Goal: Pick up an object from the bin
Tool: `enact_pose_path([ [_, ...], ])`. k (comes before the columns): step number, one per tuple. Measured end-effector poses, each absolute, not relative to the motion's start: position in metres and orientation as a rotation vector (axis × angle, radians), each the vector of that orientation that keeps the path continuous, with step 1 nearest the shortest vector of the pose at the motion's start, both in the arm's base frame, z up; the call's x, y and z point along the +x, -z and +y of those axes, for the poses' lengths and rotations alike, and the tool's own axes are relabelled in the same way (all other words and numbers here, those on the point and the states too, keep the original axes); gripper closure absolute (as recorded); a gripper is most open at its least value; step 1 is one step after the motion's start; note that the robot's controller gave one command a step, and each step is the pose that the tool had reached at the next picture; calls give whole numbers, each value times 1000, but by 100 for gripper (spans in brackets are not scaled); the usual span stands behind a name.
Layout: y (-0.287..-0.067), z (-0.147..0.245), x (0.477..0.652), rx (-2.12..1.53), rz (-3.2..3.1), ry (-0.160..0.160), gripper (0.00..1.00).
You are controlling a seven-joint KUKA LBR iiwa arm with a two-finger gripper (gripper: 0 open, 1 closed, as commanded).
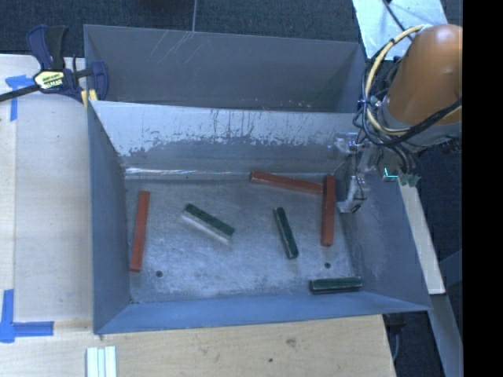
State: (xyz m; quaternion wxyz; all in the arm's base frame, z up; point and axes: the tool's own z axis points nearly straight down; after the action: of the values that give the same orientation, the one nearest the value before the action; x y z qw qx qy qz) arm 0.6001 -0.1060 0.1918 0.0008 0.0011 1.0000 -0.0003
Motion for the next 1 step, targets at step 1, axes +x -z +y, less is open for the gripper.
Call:
enact_pose_path([
  [1, -70, -138, 603, -734, 3052, 1, 0],
])
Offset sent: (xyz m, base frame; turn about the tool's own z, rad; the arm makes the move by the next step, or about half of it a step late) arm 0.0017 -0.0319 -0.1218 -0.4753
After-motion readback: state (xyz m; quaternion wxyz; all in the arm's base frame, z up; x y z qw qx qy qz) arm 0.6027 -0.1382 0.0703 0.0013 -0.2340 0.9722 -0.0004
